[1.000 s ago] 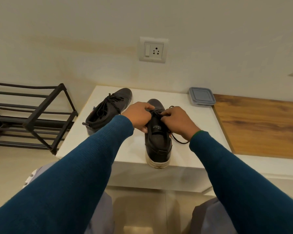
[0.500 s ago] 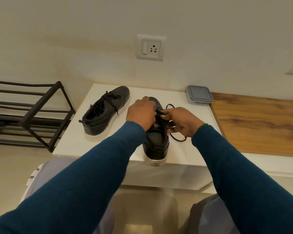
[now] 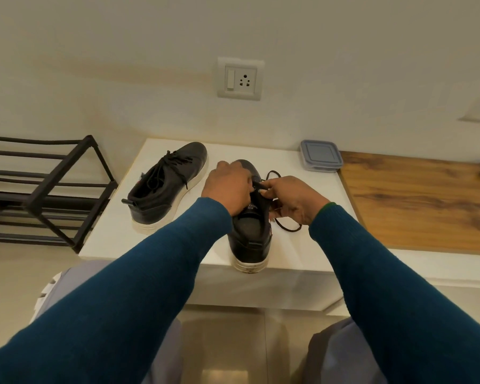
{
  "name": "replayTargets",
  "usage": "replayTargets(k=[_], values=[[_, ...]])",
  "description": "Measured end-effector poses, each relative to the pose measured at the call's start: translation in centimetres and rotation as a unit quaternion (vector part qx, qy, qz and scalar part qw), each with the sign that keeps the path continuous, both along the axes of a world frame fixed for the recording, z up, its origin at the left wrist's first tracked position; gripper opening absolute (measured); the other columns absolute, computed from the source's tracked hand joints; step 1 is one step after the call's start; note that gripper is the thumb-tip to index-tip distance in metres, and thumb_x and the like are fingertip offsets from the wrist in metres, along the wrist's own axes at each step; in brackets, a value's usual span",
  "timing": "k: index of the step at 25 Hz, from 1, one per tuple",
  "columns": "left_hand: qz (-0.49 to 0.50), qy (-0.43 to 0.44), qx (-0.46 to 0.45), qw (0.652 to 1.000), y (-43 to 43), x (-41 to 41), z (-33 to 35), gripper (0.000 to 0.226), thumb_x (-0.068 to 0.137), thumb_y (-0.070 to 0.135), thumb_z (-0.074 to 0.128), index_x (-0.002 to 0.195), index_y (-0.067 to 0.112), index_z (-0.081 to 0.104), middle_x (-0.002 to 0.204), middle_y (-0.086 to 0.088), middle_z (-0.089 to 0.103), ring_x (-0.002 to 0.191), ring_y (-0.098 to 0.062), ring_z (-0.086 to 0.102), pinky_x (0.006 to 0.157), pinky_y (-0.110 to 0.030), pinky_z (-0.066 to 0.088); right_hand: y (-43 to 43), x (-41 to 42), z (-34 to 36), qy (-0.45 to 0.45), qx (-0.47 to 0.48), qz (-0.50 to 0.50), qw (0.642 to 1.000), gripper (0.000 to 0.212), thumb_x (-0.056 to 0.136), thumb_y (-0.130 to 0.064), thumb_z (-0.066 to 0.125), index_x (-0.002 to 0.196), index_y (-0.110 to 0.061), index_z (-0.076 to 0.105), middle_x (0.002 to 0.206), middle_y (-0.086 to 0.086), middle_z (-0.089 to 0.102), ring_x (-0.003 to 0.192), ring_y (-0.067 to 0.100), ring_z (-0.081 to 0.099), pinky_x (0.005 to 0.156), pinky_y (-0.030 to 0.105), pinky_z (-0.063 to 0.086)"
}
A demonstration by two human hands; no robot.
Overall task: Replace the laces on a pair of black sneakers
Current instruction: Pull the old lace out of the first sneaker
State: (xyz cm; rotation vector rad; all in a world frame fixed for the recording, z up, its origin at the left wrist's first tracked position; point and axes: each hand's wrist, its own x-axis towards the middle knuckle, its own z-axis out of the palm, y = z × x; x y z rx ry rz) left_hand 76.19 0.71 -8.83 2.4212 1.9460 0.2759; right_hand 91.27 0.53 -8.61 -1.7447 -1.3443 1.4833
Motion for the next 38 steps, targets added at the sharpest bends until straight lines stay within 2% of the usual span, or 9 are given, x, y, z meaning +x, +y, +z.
replayTargets(k=[5, 6, 11, 15, 18, 21, 26, 31, 38], values=[[0.209, -0.462, 0.072, 0.859, 1.0, -2.4, 1.8, 0.022, 0.086, -0.003, 0.044, 0.070, 0.010, 0.052, 0.094, 0.004, 0.041, 0.072, -0.023, 0.047, 0.061, -0.020, 0.039, 0.0, 0.1, 0.2, 0.009, -0.012, -0.008, 1.000, 0.028, 0.099, -0.004, 0.047, 0.114, -0.015, 0.069, 0.101, 0.016, 0.070, 0.086, 0.027, 0.067, 0.084, 0.044, 0.061], [0.231, -0.498, 0.091, 0.831, 1.2, -3.1, 1.7, 0.019, 0.089, 0.000, 0.045, 0.076, 0.010, 0.055, 0.125, -0.033, 0.046, 0.077, -0.021, 0.051, 0.066, -0.019, 0.045, -0.1, 0.1, 0.3, 0.008, -0.011, -0.006, 1.000, 0.027, 0.099, -0.004, 0.047, 0.110, -0.015, 0.070, 0.099, 0.015, 0.069, 0.085, 0.027, 0.066, 0.083, 0.044, 0.061], [0.018, -0.143, 0.034, 0.989, 0.4, -1.4, 0.2, 0.035, 0.094, 0.033, 0.056, 0.127, 0.021, 0.062, 0.136, -0.007, 0.052, 0.135, -0.031, 0.034, 0.113, -0.041, 0.032, -0.4, -0.3, 0.7, -0.022, 0.010, 0.004, 1.000, 0.027, 0.100, -0.003, 0.046, 0.109, -0.015, 0.069, 0.106, 0.024, 0.070, 0.084, 0.029, 0.066, 0.087, 0.050, 0.059], [-0.003, 0.037, 0.036, 0.999, 0.2, 0.1, -0.5, 0.030, 0.093, 0.033, 0.061, 0.118, 0.017, 0.066, 0.130, -0.008, 0.052, 0.130, -0.032, 0.039, 0.106, -0.041, 0.039, -0.5, -0.7, 0.8, -0.048, 0.036, 0.015, 0.998, 0.029, 0.100, 0.000, 0.047, 0.117, -0.012, 0.068, 0.106, 0.025, 0.069, 0.082, 0.032, 0.064, 0.086, 0.050, 0.059], [0.072, -0.253, 0.118, 0.958, 0.2, -0.6, 1.3, 0.012, 0.089, 0.008, 0.054, 0.091, 0.011, 0.066, 0.110, -0.006, 0.049, 0.108, -0.029, 0.051, 0.091, -0.037, 0.048, -0.6, -0.3, 1.1, -0.051, 0.026, 0.017, 0.998, 0.033, 0.100, -0.001, 0.045, 0.123, -0.012, 0.067, 0.106, 0.021, 0.069, 0.086, 0.032, 0.068, 0.083, 0.044, 0.061], [0.246, -0.531, 0.160, 0.795, 0.6, -3.1, 2.5, 0.017, 0.093, 0.006, 0.047, 0.094, 0.017, 0.059, 0.113, 0.001, 0.046, 0.111, -0.025, 0.052, 0.099, -0.036, 0.045, -0.6, 0.0, 1.1, -0.053, 0.018, 0.021, 0.998, 0.032, 0.101, -0.002, 0.046, 0.124, -0.012, 0.066, 0.112, 0.021, 0.067, 0.093, 0.032, 0.068, 0.086, 0.045, 0.060], [0.069, -0.164, 0.061, 0.982, 0.1, -1.6, 1.2, 0.028, 0.092, 0.027, 0.054, 0.116, 0.024, 0.070, 0.141, -0.003, 0.050, 0.143, -0.032, 0.028, 0.117, -0.043, 0.023, -0.5, -0.5, 1.1, -0.068, 0.025, 0.032, 0.997, 0.031, 0.100, -0.001, 0.045, 0.119, -0.012, 0.067, 0.110, 0.024, 0.069, 0.087, 0.030, 0.067, 0.086, 0.049, 0.060], [-0.008, -0.026, 0.051, 0.998, 0.1, 0.1, 0.0, 0.020, 0.094, 0.029, 0.059, 0.109, 0.023, 0.071, 0.129, -0.004, 0.056, 0.136, -0.031, 0.038, 0.109, -0.039, 0.035, -0.5, -0.4, 1.1, -0.067, 0.036, 0.033, 0.997, 0.030, 0.100, -0.001, 0.046, 0.117, -0.012, 0.068, 0.107, 0.024, 0.069, 0.095, 0.037, 0.070, 0.086, 0.050, 0.060], [0.244, -0.651, 0.118, 0.709, 0.0, -4.3, 2.4, 0.010, 0.097, 0.018, 0.054, 0.089, 0.023, 0.055, 0.094, -0.001, 0.069, 0.077, -0.013, 0.071, 0.068, -0.032, 0.061, -0.8, -0.1, 1.4, -0.054, 0.022, 0.029, 0.998, 0.031, 0.101, -0.003, 0.047, 0.125, -0.011, 0.066, 0.110, 0.021, 0.069, 0.100, 0.035, 0.070, 0.087, 0.046, 0.060]])
